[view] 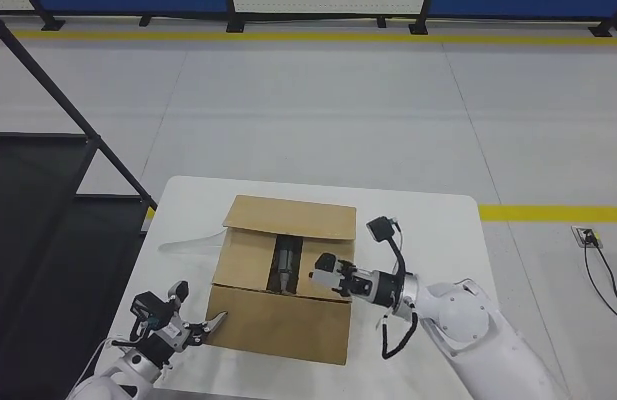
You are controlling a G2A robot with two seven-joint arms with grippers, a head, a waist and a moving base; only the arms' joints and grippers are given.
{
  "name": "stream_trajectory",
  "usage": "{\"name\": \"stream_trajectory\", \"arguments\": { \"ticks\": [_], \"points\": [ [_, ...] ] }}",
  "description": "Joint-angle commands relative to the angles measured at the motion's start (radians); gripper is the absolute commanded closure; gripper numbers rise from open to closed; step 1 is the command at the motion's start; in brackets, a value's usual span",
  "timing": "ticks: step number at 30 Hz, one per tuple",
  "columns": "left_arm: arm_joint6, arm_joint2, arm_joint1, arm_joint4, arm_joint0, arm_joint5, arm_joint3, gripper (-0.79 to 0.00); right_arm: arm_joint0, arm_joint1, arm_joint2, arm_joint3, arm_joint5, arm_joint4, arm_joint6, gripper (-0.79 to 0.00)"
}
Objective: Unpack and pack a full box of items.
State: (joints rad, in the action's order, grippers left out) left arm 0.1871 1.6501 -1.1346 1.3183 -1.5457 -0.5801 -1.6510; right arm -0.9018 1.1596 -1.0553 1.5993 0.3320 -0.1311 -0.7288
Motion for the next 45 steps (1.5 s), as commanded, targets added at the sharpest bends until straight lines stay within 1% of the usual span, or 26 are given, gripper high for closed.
{"name": "stream_trajectory", "arguments": {
  "ticks": [1, 3, 7, 13, 19, 21, 23, 28, 31, 35, 38, 45],
  "points": [
    [0.01, -0.006, 0.0, 0.002, 0.0, 0.0, 0.003, -0.785, 0.008, 0.001, -0.006, -0.018, -0.038, 0.007, 0.02, -0.785],
    [0.019, -0.01, 0.0, 0.004, 0.0, 0.002, 0.004, -0.785, 0.013, 0.003, -0.005, -0.034, -0.09, 0.009, 0.034, -0.785],
    [0.04, -0.014, 0.001, 0.005, -0.003, 0.004, 0.006, -0.785, 0.014, 0.005, -0.017, -0.073, -0.159, -0.024, 0.048, -0.785],
    [0.057, -0.013, 0.003, 0.009, -0.009, 0.001, 0.005, -0.785, 0.003, 0.004, -0.048, -0.108, -0.206, -0.059, 0.067, -0.785],
    [0.077, -0.013, 0.005, 0.019, -0.021, 0.007, 0.005, -0.785, 0.028, 0.016, -0.037, -0.15, -0.194, -0.085, 0.103, -0.785],
    [0.083, -0.013, 0.006, 0.02, -0.026, 0.009, 0.005, -0.785, 0.045, 0.022, -0.028, -0.165, -0.171, -0.096, 0.111, -0.785],
    [0.09, -0.012, 0.006, 0.022, -0.031, 0.012, 0.007, -0.785, 0.066, 0.029, -0.019, -0.175, -0.148, -0.091, 0.133, -0.785],
    [0.114, -0.014, 0.007, 0.012, -0.043, 0.012, 0.01, -0.785, 0.141, 0.051, 0.023, -0.205, -0.128, -0.046, 0.215, -0.785],
    [0.124, -0.016, 0.007, 0.008, -0.046, 0.009, 0.014, -0.785, 0.203, 0.068, 0.055, -0.257, -0.124, -0.01, 0.276, -0.785],
    [0.14, -0.014, 0.008, 0.002, -0.052, 0.007, 0.019, -0.785, 0.289, 0.095, 0.099, -0.361, -0.112, 0.012, 0.332, -0.785],
    [0.153, -0.01, 0.009, -0.006, -0.056, -0.001, 0.026, -0.785, 0.346, 0.117, 0.134, -0.445, -0.072, 0.02, 0.345, -0.785],
    [0.158, -0.005, 0.011, -0.024, -0.044, -0.016, 0.046, -0.785, 0.346, 0.117, 0.134, -0.445, -0.072, 0.02, 0.345, -0.785]
  ]
}}
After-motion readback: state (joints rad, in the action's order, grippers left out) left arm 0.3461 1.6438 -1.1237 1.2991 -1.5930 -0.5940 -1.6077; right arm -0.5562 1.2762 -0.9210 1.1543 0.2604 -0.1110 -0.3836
